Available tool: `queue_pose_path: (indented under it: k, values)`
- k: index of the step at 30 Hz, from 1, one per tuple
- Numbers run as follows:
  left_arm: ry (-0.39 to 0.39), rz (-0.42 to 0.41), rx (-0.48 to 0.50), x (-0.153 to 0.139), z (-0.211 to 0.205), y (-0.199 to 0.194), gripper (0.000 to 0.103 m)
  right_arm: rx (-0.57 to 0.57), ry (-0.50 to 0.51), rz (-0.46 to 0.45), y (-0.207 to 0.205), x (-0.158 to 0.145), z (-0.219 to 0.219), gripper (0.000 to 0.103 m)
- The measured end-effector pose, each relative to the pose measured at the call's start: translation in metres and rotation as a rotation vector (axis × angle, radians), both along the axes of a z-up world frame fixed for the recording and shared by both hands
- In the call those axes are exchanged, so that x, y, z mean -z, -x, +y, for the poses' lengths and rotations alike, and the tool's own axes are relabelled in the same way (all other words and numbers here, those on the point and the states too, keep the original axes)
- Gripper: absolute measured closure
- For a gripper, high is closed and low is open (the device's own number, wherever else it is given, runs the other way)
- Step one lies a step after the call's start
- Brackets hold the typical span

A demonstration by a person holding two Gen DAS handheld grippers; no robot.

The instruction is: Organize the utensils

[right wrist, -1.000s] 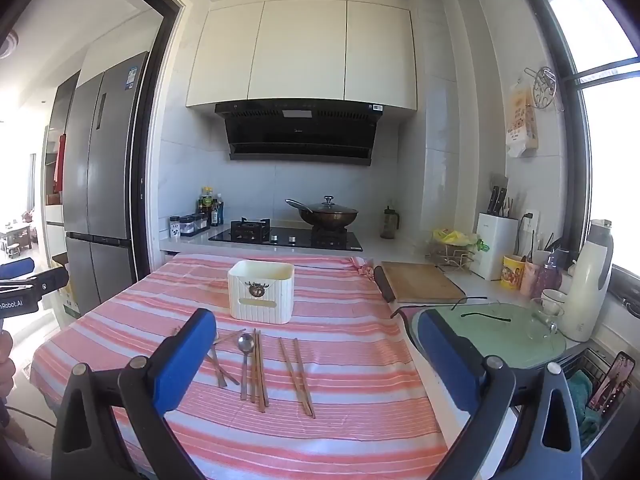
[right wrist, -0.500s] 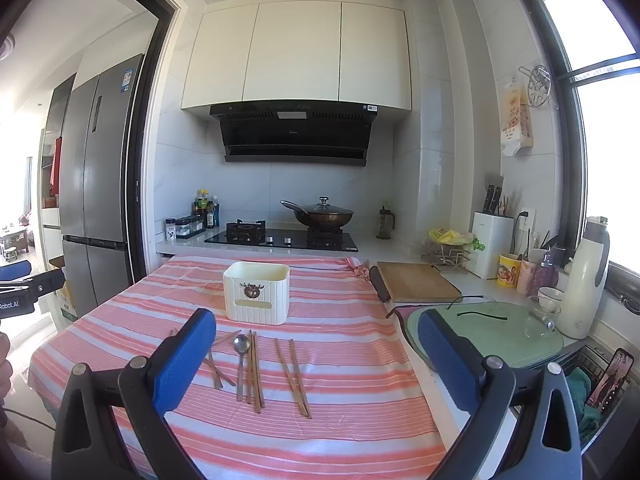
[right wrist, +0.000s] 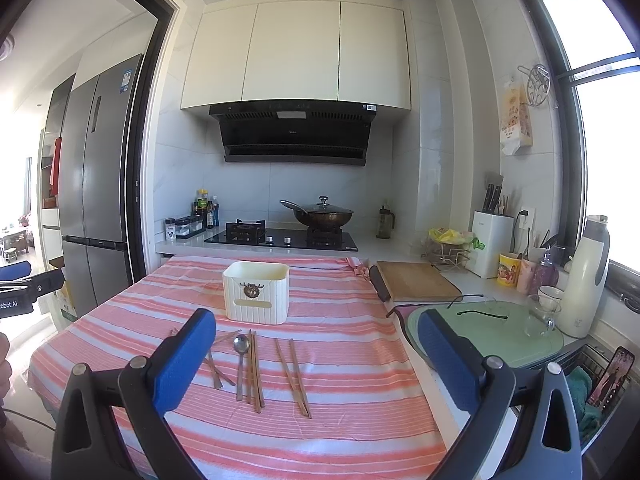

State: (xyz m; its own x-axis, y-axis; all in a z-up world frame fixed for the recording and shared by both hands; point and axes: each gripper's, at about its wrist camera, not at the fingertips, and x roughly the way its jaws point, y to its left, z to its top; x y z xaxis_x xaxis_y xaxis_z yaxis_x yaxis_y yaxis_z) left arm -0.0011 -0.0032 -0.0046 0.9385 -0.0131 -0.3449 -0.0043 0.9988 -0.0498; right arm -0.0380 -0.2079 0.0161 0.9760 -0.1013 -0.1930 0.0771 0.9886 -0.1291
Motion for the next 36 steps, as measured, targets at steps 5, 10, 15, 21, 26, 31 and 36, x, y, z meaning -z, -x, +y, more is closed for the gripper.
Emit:
queue_pose_path:
  k: [5, 10, 15, 21, 26, 31, 36]
  values:
    - [0.004, 0.004, 0.002, 0.0029, -0.0032, 0.0019, 0.000, 0.002, 0.000, -0.003, -0.0006, 0.0001, -0.0002, 0.000]
    - [0.005, 0.008, 0.003, 0.0046, -0.0054, 0.0030, 0.000, 0.002, -0.002, -0.001, -0.0013, 0.0000, -0.0009, 0.000]
    - [0.005, 0.009, 0.002, 0.0039, -0.0052, 0.0027, 0.000, 0.005, -0.001, -0.006, -0.0017, -0.0004, -0.0028, 0.000]
    - [0.006, 0.010, 0.003, 0.0045, -0.0056, 0.0030, 0.000, 0.007, -0.001, -0.004, -0.0010, 0.0022, -0.0019, 0.000]
    - [0.007, 0.013, 0.003, 0.0040, -0.0046, 0.0023, 0.000, 0.007, -0.002, -0.006, -0.0010, 0.0021, -0.0024, 0.000]
    - [0.007, 0.012, 0.004, 0.0046, -0.0055, 0.0030, 0.000, 0.010, -0.003, -0.009, -0.0014, 0.0023, -0.0036, 0.000]
    - [0.008, 0.014, 0.004, 0.0051, -0.0047, 0.0005, 0.000, 0.011, -0.002, -0.011, -0.0019, 0.0024, -0.0048, 0.000]
